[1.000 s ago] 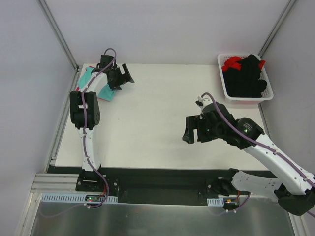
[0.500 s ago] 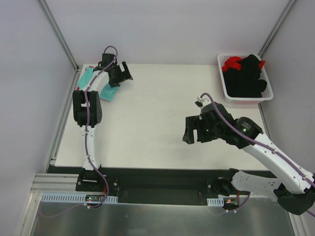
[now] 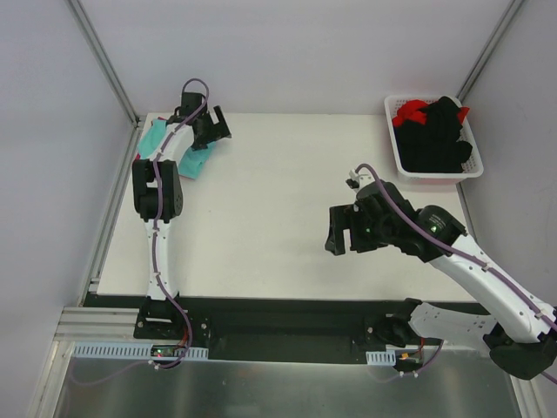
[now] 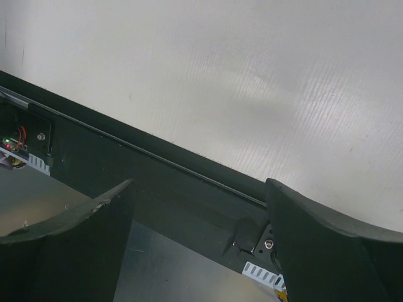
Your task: Fold and stack the t-shirts
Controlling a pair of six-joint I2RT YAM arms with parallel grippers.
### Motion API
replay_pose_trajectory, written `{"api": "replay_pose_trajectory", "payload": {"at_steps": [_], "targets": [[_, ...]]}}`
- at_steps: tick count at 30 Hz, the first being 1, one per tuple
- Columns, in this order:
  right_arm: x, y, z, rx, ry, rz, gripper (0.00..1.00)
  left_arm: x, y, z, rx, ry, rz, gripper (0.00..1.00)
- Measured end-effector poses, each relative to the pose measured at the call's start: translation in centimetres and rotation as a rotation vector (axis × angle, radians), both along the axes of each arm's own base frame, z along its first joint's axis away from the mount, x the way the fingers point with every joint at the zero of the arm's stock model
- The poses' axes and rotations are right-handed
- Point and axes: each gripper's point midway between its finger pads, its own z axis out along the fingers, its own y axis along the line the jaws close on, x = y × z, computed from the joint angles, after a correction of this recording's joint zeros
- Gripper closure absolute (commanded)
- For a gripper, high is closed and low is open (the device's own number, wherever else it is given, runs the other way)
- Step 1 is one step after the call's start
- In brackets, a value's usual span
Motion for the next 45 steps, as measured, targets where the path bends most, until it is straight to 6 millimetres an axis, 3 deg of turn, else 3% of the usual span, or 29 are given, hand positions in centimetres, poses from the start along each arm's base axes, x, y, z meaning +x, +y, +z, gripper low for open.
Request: {"api": "replay_pose_trajectory", "payload": {"at_steps": [5, 9, 18, 26, 31, 35, 40, 43, 45], "targets": [[-0.1, -0.2, -0.1, -0.011, 0.004, -0.003, 0.14, 1.4, 1.8, 0.6, 0.018, -0.033, 0.04, 0.01], [-0.3, -0.5, -0.3, -0.022, 0.011, -0.004, 0.14, 2.1, 2.9, -0.1, 0.032, -0.036, 0.067, 0.01], [-0.3, -0.6, -0.5, -0.039, 0.024, -0.002, 0.13, 2.5, 3.5, -0.9, 0.056, -0.033, 0.092, 0.01], [-0.2, -0.4, -0.8, -0.049, 0.033, -0.002, 0.13, 2.9, 5.3, -0.6, 0.056, -0.046, 0.133, 0.01], [-0.2, -0.3, -0.7, -0.04, 0.031, -0.001, 0.13, 2.2, 4.6, 0.6, -0.002, -0.048, 0.12, 0.01], [-0.1, 0.1, -0.7, -0.028, 0.03, 0.004, 0.13, 1.2, 3.2, 5.0, -0.069, -0.09, 0.07, 0.01], [-0.3, 0.8, -0.6, -0.01, 0.023, 0.025, 0.13, -0.8, 2.0, 14.6, -0.125, -0.234, 0.02, 0.01], [-0.5, 1.2, -0.5, 0.002, 0.02, 0.036, 0.13, -3.0, 2.4, 19.9, -0.105, -0.305, 0.036, 0.01], [-0.5, 1.5, -0.4, 0.011, 0.018, 0.041, 0.13, -4.6, 3.4, 21.9, -0.063, -0.328, 0.074, 0.01]]}}
